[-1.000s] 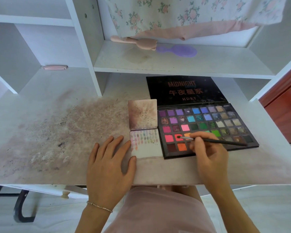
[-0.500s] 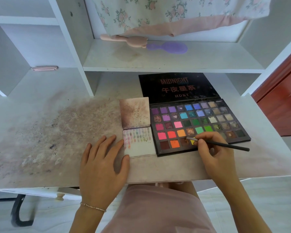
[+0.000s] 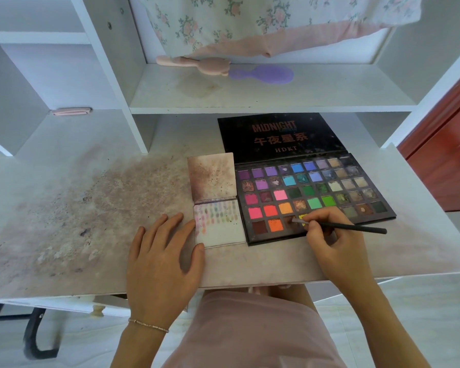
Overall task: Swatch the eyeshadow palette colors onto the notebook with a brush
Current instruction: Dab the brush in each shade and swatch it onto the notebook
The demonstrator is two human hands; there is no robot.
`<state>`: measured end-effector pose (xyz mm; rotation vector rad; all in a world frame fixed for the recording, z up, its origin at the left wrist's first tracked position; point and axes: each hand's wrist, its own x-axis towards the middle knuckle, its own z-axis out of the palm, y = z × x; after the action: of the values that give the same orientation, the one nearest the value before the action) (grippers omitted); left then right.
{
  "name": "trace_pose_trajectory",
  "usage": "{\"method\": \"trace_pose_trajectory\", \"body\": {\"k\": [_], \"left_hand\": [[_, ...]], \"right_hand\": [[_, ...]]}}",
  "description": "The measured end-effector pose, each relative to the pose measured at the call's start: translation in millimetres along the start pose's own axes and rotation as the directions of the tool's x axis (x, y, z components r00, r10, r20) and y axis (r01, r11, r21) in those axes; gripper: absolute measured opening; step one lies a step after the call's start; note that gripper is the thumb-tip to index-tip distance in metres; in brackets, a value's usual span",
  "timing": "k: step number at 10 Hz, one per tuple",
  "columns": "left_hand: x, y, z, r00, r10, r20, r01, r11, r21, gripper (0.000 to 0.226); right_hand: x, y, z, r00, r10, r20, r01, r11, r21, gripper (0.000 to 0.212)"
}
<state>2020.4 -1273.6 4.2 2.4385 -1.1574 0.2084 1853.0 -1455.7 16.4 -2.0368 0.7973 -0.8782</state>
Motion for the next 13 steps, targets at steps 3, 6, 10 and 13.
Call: {"method": "trace_pose_trajectory", "body": {"k": [3,6,10,13], "left_hand": [[0,0,-1,1.000,0.003,-0.007,-0.003,1.000,0.002,0.048],[0,0,0,1.000,0.005,-0.015,-0.005,1.000,0.004,0.047],[0,-1,1,1.000,0.003,-0.005,-0.003,1.000,0.001,0.047],[0,-1,1,1.000,0.002,-0.011,-0.002,1.000,-0.003,0.045]], "right_hand": [[1,-3,0,1.000,0.000,-0.007,0.000,1.000,0.010,0.028],[0,-5,1,0.997,0.043,-0.068,-0.040,0.998,0.042,0.021],[0,-41,54,0.992,-0.018,0.127,-0.010,0.977,0.213,0.019],[3,-49,77,0.977,-0.049,0.208,0.024,0.992,0.123,0.022]]}}
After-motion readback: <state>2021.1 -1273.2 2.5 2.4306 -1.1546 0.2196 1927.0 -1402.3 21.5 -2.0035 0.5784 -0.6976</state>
